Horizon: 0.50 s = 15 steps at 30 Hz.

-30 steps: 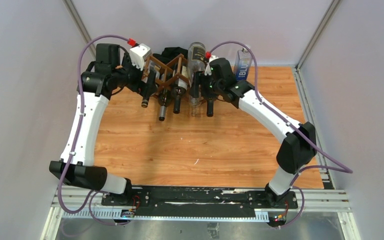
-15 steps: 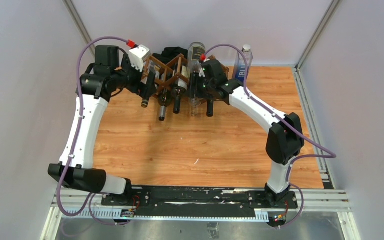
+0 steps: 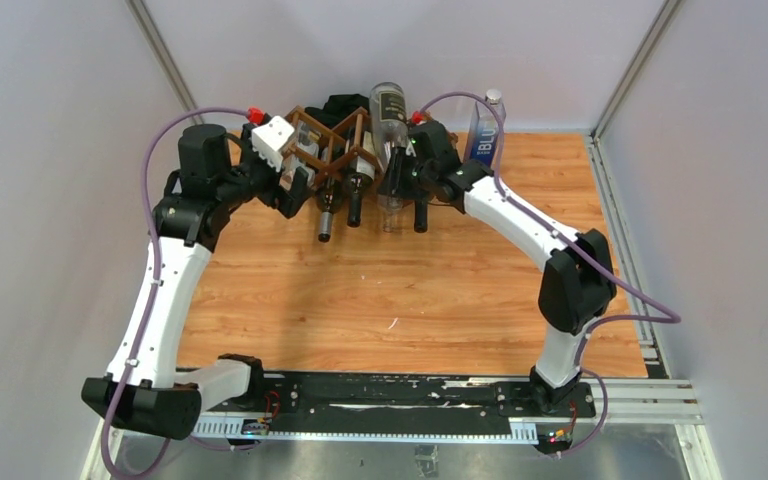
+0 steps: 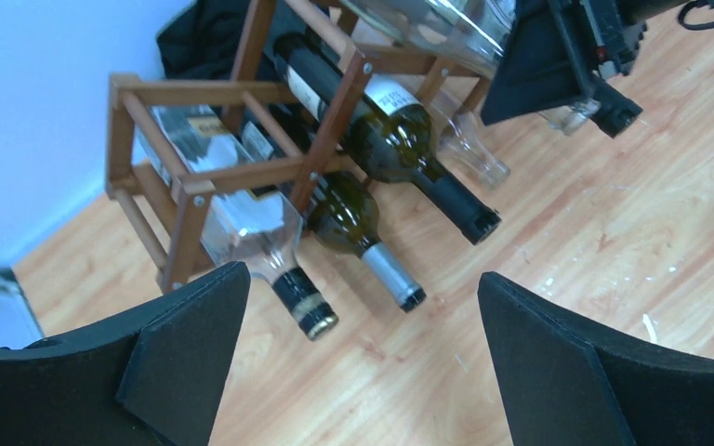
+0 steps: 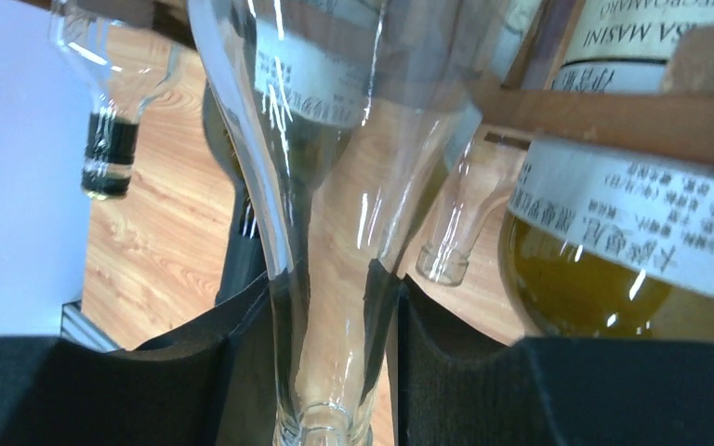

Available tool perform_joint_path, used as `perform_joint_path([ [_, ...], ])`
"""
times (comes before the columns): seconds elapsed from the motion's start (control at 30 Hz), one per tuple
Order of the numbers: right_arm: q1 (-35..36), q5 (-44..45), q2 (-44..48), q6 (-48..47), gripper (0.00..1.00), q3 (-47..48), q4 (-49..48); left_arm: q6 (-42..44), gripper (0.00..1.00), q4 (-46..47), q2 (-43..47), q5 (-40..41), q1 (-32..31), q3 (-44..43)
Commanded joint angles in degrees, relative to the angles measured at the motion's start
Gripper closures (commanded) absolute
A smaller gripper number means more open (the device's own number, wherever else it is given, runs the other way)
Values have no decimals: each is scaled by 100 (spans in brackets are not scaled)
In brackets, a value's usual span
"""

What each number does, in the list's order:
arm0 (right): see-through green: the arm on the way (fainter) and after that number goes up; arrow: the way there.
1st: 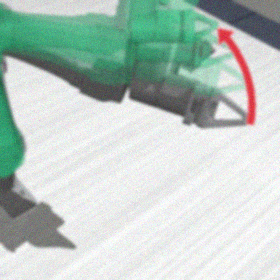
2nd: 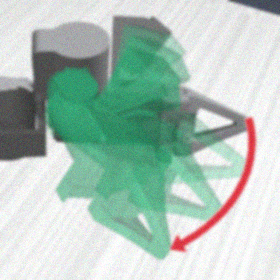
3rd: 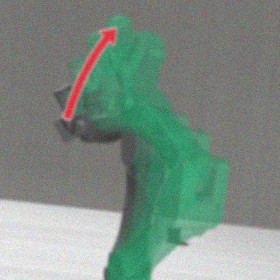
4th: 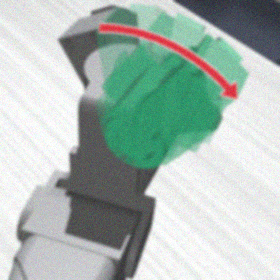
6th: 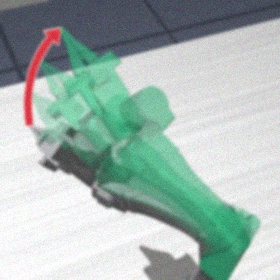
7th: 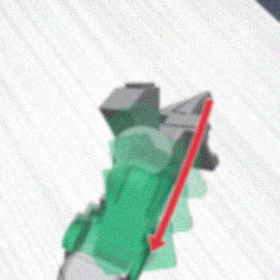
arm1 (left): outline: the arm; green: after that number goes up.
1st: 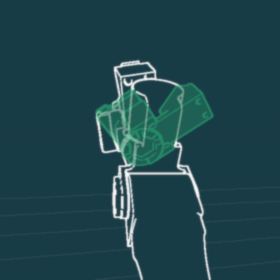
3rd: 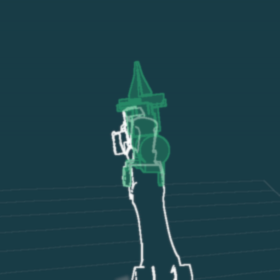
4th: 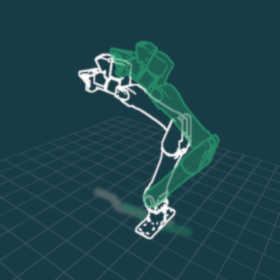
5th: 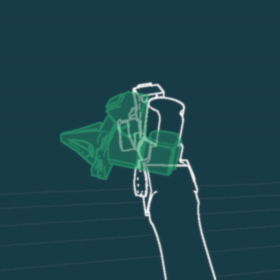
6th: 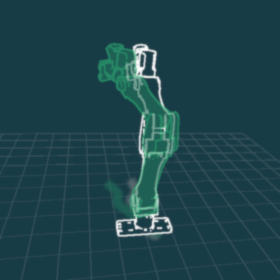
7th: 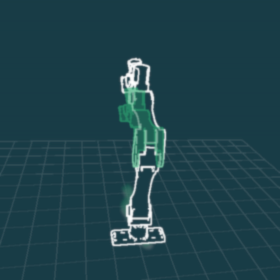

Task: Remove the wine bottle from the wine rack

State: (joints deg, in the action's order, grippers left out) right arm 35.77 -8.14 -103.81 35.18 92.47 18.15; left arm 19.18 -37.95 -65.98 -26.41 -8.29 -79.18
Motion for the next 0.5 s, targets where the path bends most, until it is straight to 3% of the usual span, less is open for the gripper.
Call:
perform_joint_path([
  [0.0,99,-498,854,-255,100,-6,-640,757,0,533,63,-194,30,12],
  [0.13,98,-1021,1308,-280,100,-267,-935,1378,0,128,-57,-141,30,-120],
  [0.47,132,-2378,2109,-194,100,-664,-811,2844,0,393,765,-789,30,971],
])
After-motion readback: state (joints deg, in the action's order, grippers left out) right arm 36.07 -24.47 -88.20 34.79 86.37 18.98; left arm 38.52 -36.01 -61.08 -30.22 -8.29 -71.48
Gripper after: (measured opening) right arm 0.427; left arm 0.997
